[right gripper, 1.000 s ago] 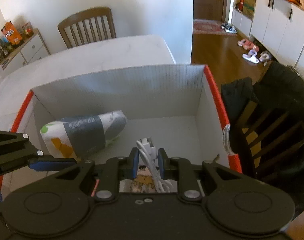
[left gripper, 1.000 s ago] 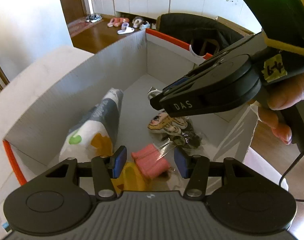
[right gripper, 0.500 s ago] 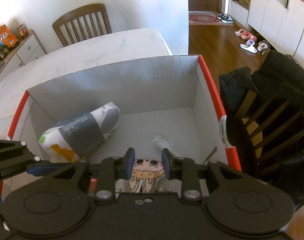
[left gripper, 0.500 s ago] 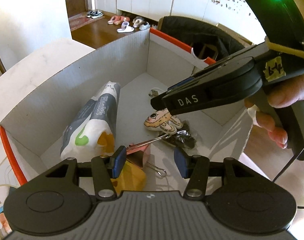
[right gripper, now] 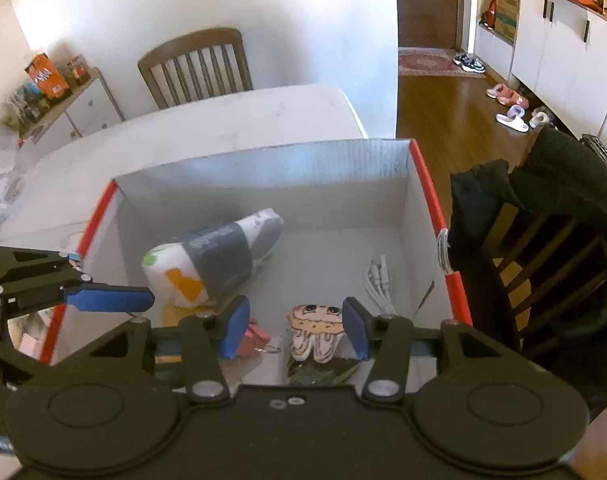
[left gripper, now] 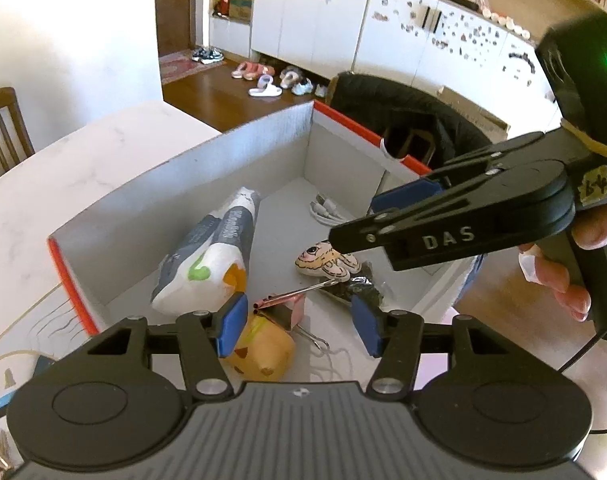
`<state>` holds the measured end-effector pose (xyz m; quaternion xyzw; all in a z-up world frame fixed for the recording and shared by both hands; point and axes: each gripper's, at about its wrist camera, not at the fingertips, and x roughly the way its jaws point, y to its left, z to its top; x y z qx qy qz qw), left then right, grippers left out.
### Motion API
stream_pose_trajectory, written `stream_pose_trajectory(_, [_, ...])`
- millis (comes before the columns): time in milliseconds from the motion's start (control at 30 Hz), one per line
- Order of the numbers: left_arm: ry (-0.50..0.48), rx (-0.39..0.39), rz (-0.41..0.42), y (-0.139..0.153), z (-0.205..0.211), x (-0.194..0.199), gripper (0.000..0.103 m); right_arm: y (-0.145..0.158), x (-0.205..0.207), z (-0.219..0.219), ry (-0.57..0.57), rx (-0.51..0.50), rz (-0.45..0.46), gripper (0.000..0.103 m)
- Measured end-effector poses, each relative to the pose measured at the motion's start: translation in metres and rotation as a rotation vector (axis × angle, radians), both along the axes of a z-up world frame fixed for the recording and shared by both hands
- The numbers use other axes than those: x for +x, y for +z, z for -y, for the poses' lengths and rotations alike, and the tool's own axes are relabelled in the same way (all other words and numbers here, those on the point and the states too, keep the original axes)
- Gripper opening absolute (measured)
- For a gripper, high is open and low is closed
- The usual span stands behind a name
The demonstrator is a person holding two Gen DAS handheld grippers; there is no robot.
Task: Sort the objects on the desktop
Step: 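Lower into the box and open right gripper while left gripper releases binder clip, then withdraw both open grippers from the shoebox back over the table items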
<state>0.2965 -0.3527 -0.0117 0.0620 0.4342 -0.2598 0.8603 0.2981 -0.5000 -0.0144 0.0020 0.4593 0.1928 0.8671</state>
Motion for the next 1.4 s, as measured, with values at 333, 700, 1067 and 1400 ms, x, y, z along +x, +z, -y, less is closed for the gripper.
stream_pose_trajectory(333, [0.036, -0.058, 0.053, 0.023, -0.026, -0.026, 0.056, 0.021, -0.03, -0.013, 0.03, 0.015, 0.053, 0.063])
stream_pose_trajectory(700, [0.06, -0.087, 0.093, 0.036, -0.063, -0.058, 0.068, 0.034, -0.064, -0.034, 0.019, 0.036, 0.103, 0.076])
stream_pose_trajectory(1067, [0.129, -0.096, 0.116, 0.037, -0.128, -0.09, 0.088, 0.041, -0.102, -0.078, -0.006, 0.05, 0.152, 0.09])
stream_pose_trajectory(1400, [0.205, -0.057, 0.132, 0.025, -0.19, -0.119, 0.101, 0.036, -0.14, -0.14, 0.021, 0.024, 0.177, 0.092])
